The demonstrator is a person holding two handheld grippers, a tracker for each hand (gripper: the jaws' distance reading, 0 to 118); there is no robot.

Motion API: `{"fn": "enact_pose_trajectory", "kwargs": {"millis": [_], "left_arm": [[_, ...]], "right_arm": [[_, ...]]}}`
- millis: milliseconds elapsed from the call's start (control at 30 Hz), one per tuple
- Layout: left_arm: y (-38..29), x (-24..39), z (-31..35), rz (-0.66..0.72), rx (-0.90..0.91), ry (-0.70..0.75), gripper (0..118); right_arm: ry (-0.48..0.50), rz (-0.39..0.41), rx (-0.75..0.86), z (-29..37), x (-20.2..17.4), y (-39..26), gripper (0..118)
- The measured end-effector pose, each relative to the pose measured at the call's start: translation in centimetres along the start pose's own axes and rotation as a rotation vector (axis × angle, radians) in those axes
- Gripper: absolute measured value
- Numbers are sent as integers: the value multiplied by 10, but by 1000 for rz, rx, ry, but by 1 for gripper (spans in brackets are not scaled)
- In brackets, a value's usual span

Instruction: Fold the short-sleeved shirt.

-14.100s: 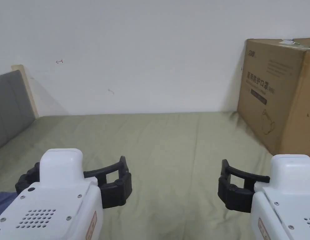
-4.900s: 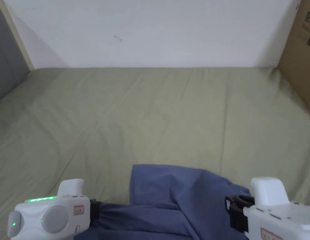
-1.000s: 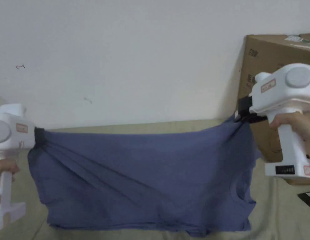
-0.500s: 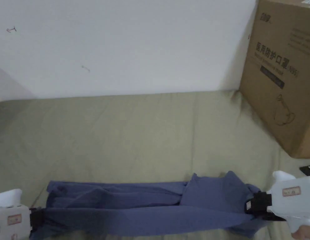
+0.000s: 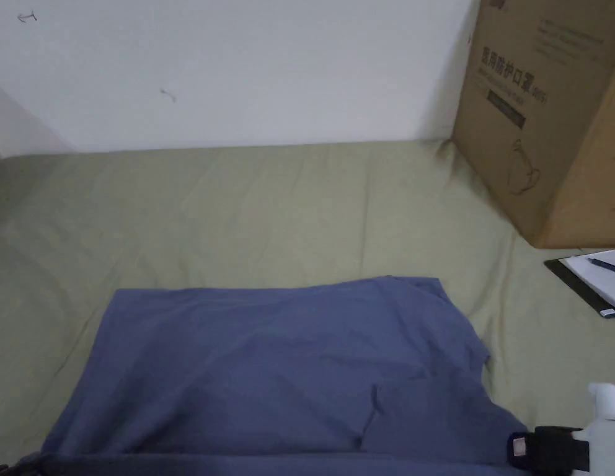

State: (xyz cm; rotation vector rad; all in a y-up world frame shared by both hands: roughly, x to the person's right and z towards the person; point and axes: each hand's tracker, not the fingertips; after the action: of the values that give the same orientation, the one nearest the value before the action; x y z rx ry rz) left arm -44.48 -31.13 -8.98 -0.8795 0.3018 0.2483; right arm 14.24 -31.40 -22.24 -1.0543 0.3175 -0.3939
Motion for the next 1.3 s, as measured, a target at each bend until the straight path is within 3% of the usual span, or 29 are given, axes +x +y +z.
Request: {"fn": "enact_pose_trajectory", "kwargs": {"millis": [167, 300, 500, 533, 600, 633, 733, 767, 867, 933, 1000, 1033, 1100, 1133, 1300], "left_arm": [[-50, -15, 26, 11, -16, -26, 5], [-80, -25, 34, 23, -40, -18, 5], [-91, -25, 32, 18, -37, -24, 7], [-89, -24, 32, 16, -27, -22, 13], [-87, -23, 34, 16, -19, 0, 43], [-86, -25, 36, 26, -11, -4, 54], [-85, -30, 43, 63, 4, -14, 93], [-83, -31, 47, 74, 13, -19, 96], [-73, -31, 57, 94, 39, -31, 96], [-60, -27, 65, 91, 74, -38, 96], [-43, -22, 68, 86, 118, -85, 93], [-31, -19, 67, 90, 115, -96, 84], [-10, -10, 59, 69, 130, -120, 22], [-1, -5, 48, 50, 133, -118, 3], [59, 15, -15, 58, 39, -166, 0]], "right_arm": [[-43, -49, -17, 18, 20, -66, 1], [-12, -111, -34, 30, 34, -100, 1], [-36, -95, -17, 25, 31, -111, 2], [-44, -92, -12, 24, 29, -110, 2], [-66, -70, -12, 22, 27, -107, 12], [-92, -53, -12, 22, 25, -106, 25], [-141, -3, 6, 25, 24, -104, 87], [-143, -4, 13, 28, 23, -102, 92], [-120, 2, 38, 37, 23, -88, 90], [-99, 32, 61, 41, 17, -77, 79], [-92, 103, 91, 44, 5, -61, 31], [-101, 121, 96, 41, -1, -51, 11], [-100, 126, 97, 34, -10, -33, 2], [-88, 135, 95, 29, -15, -23, 0], [-43, 194, 86, -2, -37, 23, 0]]}}
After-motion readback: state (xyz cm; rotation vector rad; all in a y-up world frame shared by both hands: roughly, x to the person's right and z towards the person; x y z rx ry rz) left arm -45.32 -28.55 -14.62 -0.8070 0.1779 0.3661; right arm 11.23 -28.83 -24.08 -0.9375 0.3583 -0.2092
